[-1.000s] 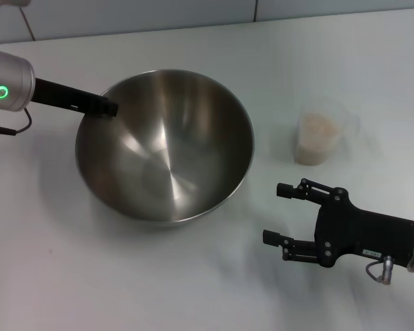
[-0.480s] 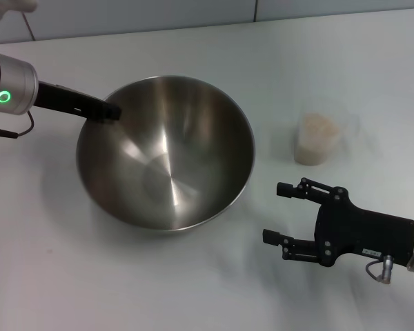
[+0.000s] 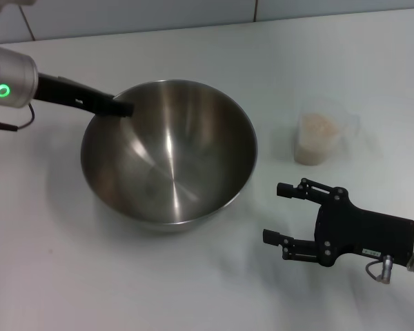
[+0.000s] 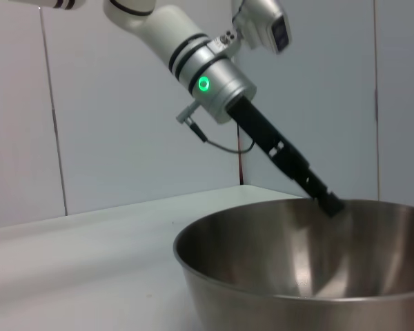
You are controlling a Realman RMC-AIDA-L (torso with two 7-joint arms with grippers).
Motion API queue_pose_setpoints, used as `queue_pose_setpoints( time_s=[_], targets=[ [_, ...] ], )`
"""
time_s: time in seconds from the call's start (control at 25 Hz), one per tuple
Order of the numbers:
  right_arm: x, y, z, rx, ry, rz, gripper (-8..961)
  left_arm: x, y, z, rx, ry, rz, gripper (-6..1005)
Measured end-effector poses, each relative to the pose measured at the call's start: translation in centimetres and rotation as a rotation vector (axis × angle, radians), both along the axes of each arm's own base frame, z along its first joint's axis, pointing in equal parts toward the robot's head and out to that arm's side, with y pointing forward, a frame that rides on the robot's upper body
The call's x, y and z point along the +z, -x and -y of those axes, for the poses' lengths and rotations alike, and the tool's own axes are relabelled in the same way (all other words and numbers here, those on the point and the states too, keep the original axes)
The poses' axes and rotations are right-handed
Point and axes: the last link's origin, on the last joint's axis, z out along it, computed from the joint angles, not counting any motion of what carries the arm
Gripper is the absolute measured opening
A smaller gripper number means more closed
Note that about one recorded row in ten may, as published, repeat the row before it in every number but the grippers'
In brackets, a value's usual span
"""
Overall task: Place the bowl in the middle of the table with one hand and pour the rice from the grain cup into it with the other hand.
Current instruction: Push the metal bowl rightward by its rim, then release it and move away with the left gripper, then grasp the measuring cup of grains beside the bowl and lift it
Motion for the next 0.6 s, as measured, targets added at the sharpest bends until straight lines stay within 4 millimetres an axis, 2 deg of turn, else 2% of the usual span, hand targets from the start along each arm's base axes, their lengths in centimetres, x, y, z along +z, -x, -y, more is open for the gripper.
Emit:
queue_pose_setpoints(
  time_s=[0.08, 0.12, 0.16, 0.2, 0.28, 0.44, 0.52, 0.6],
  targets=[
    [0.0, 0.0, 0.0, 0.000, 0.000, 0.000, 814, 0.5, -0.2, 0.0, -0.014, -0.009, 0.002, 258],
    [0.0, 0.0, 0.0, 0.000, 0.000, 0.001, 813, 1.6, -0.5, 0.0, -0.043, -0.031, -0.004, 305],
    [0.0, 0.0, 0.0, -0.001, 0.000, 0.001, 813, 1.6, -0.5, 0.0, -0.043, -0.031, -0.004, 351],
    [0.1, -0.1, 0.0, -0.002, -0.001, 0.002, 813, 2.9, -0.6, 0.5, -0.109, -0.055, -0.007, 398],
    [0.1, -0.2, 0.1, -0.004, -0.002, 0.005, 813, 3.2, -0.4, 0.9, -0.131, -0.059, -0.005, 491],
    [0.3, -0.4, 0.2, -0.009, -0.009, 0.006, 813, 4.7, 0.7, 3.0, -0.226, -0.104, 0.053, 722],
    [0.3, -0.4, 0.2, -0.011, -0.011, 0.005, 813, 5.6, 1.6, 4.4, -0.290, -0.144, 0.075, 778],
    [0.3, -0.4, 0.3, -0.013, -0.012, 0.005, 813, 6.2, 3.0, 6.8, -0.382, -0.176, 0.106, 834]
  ],
)
